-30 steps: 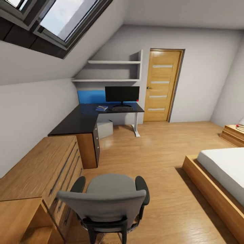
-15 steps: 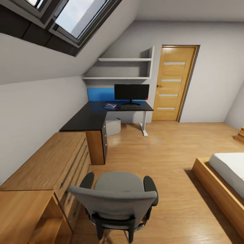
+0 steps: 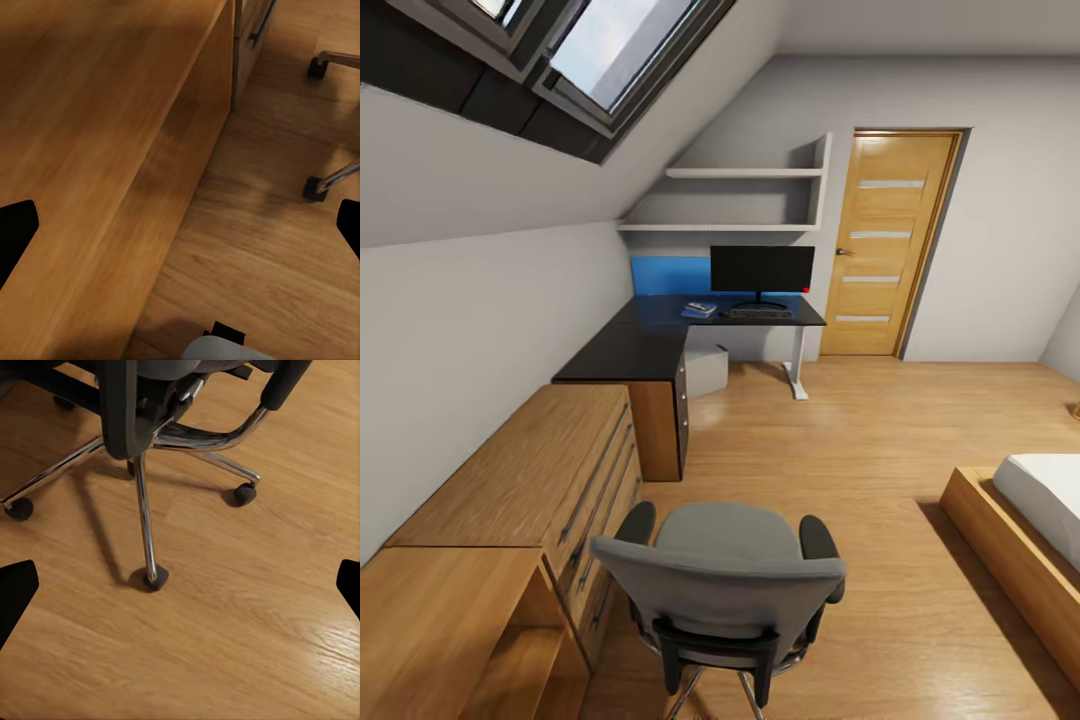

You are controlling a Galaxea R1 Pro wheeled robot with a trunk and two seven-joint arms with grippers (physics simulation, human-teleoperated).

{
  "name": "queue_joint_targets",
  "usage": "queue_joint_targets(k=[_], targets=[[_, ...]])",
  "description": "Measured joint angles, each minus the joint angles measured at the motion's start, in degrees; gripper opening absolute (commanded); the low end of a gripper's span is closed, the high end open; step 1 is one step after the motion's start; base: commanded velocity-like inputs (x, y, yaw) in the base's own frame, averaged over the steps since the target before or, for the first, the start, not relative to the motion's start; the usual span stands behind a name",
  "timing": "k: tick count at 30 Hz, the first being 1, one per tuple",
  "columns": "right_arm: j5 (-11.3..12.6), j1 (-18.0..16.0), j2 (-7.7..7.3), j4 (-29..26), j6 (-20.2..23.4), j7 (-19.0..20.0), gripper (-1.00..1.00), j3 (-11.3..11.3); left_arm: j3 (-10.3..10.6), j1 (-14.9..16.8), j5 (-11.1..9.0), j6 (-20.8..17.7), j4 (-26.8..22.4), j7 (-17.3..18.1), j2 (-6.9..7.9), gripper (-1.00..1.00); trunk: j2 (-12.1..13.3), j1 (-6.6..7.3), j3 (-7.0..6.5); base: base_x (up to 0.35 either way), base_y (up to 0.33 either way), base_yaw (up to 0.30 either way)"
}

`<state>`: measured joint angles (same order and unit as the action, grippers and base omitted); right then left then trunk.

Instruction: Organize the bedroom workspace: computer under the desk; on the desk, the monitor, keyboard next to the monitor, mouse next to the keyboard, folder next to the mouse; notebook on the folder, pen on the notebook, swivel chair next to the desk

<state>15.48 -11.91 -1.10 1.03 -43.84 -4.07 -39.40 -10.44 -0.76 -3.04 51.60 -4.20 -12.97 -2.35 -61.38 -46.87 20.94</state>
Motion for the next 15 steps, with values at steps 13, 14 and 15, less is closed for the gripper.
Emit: queue_joint_targets(k=[13, 14, 15], targets=[[-0.07, 0.00, -0.15, 0.00, 0.00, 0.04, 1.00, 0.00, 0.00, 0.00, 0.00, -0.03, -0.02, 0.00, 0.00, 1.00, 0.00, 0.00, 0.01, -0.004, 0.090, 0.001], [-0.07, 0.00, -0.15, 0.00, 0.00, 0.03, 1.00, 0.00, -0.01, 0.00, 0.00, -0.02, -0.01, 0.00, 0.00, 1.00, 0.00, 0.00, 0.01, 0.000, 0.079, 0.000], [-0.07, 0.00, -0.16, 0.00, 0.00, 0.02, 1.00, 0.00, 0.00, 0.00, 0.00, -0.02, -0.02, 0.00, 0.00, 1.00, 0.00, 0.00, 0.01, 0.000, 0.063, 0.000]])
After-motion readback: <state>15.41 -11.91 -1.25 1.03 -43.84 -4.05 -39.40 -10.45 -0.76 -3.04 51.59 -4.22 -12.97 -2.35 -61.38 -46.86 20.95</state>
